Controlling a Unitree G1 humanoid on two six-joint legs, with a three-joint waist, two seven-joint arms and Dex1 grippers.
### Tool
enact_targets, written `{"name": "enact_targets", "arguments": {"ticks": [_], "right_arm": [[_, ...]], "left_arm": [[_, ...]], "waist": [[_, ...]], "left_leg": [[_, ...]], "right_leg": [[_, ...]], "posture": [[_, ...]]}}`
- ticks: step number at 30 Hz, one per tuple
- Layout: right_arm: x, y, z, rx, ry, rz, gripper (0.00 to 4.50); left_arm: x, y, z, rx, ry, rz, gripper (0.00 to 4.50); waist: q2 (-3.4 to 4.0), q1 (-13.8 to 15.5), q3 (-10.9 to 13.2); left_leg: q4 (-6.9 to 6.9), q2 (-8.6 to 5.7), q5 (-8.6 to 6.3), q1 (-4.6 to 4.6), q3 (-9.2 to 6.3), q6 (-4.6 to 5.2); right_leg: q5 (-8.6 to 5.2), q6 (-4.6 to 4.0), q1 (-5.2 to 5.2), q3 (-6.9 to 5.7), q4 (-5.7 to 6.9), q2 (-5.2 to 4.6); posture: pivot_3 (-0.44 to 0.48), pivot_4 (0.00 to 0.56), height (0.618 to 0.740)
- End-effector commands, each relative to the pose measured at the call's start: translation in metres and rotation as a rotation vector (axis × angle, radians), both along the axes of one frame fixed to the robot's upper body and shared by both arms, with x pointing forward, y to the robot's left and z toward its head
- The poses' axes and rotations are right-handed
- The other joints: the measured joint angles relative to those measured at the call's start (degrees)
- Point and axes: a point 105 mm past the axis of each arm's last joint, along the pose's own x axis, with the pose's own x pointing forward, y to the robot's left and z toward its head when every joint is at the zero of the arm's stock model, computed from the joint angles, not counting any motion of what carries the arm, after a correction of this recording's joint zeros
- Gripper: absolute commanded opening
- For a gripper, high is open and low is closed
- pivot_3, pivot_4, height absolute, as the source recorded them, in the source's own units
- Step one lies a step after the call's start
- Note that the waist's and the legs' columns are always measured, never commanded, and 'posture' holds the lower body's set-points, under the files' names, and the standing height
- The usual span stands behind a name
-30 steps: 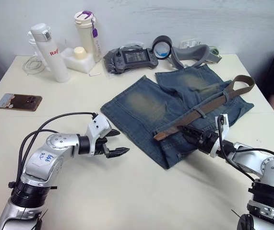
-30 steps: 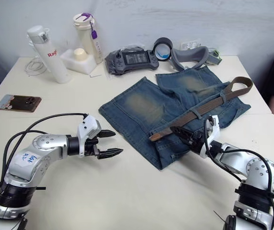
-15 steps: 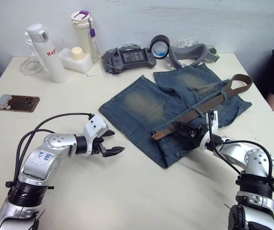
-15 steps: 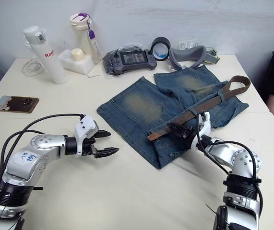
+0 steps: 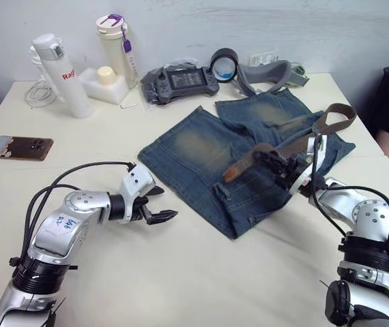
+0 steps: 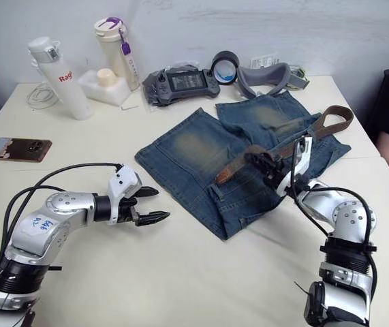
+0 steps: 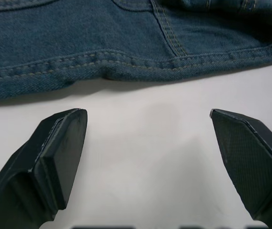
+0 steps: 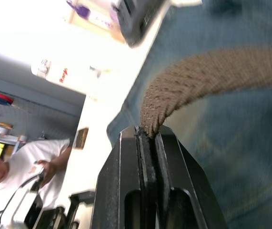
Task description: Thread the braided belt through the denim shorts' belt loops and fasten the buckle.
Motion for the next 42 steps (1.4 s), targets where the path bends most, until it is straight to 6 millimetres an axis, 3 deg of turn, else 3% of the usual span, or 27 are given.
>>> {"name": "enact_targets", "arguments": {"ticks": [1, 12, 18, 27, 30, 33, 36, 40, 42], "right_arm": [[-0.003, 0.001, 0.009, -0.031, -0.056, 0.018, 0.06], [-0.003, 0.006, -0.012, -0.078, -0.011, 0.034, 0.06], [-0.020, 0.030, -0.025, -0.027, 0.049, 0.139, 0.06], [-0.024, 0.052, -0.051, -0.082, 0.128, 0.138, 0.06], [-0.030, 0.073, -0.059, -0.127, 0.125, 0.180, 0.06], [-0.029, 0.078, -0.058, -0.090, 0.136, 0.168, 0.06], [-0.031, 0.075, -0.050, -0.083, 0.110, 0.172, 1.04], [-0.027, 0.056, -0.046, -0.129, 0.104, 0.092, 2.86], [-0.029, 0.048, -0.041, -0.132, 0.100, 0.081, 2.86]], "left_arm": [[-0.001, -0.003, 0.006, 0.003, -0.033, -0.022, 4.50], [0.000, -0.003, 0.006, 0.009, -0.043, -0.023, 4.50], [-0.004, -0.004, 0.003, 0.023, -0.038, -0.041, 4.50], [-0.001, -0.007, 0.002, 0.028, -0.047, -0.048, 4.50], [0.002, -0.015, 0.005, 0.009, -0.072, -0.056, 4.50], [0.002, -0.030, 0.010, -0.023, -0.104, -0.095, 4.50], [0.005, -0.047, 0.018, -0.063, -0.168, -0.130, 4.50], [0.008, -0.062, 0.014, -0.026, -0.236, -0.156, 4.50], [0.011, -0.066, 0.009, 0.019, -0.262, -0.152, 4.50]], "waist": [[0.00, 0.00, 0.00], [0.00, 0.01, 0.00], [0.00, -0.01, 0.00], [0.00, -0.08, 0.00], [-0.01, -0.12, -0.01], [-0.08, -0.12, -0.05], [-0.11, -0.05, -0.07], [-0.11, 0.03, -0.07], [-0.11, 0.12, -0.07]], "left_leg": [[0.01, 0.00, 0.00, -0.01, 0.01, 0.00], [0.04, 0.00, 0.02, -0.04, 0.05, 0.03], [0.02, 0.02, 0.03, -0.04, 0.05, 0.02], [0.02, 0.02, 0.03, -0.02, 0.07, 0.00], [0.02, 0.02, 0.03, 0.00, 0.07, 0.00], [0.01, 0.03, 0.04, 0.04, 0.08, -0.01], [0.00, 0.03, 0.03, 0.06, 0.10, -0.02], [0.03, 0.00, 0.03, 0.02, 0.12, -0.01], [0.04, -0.01, 0.03, 0.04, 0.15, 0.00]], "right_leg": [[0.00, 0.00, -0.01, 0.00, 0.01, 0.00], [0.00, 0.00, -0.08, 0.05, 0.08, -0.01], [0.00, 0.00, -0.09, 0.04, 0.09, 0.00], [0.00, 0.00, -0.12, 0.09, 0.17, 0.00], [0.00, 0.00, -0.13, 0.09, 0.19, 0.00], [0.00, 0.00, -0.12, 0.09, 0.25, 0.00], [0.00, 0.00, -0.12, 0.09, 0.27, 0.00], [0.00, 0.00, -0.14, 0.09, 0.26, -0.01], [0.00, 0.00, -0.12, 0.10, 0.26, -0.02]], "posture": [[0.000, 0.150, 0.740], [0.000, 0.150, 0.740], [0.000, 0.150, 0.740], [0.000, 0.150, 0.740], [0.000, 0.150, 0.740], [0.000, 0.150, 0.740], [0.000, 0.150, 0.740], [0.000, 0.150, 0.740], [0.000, 0.150, 0.740]]}}
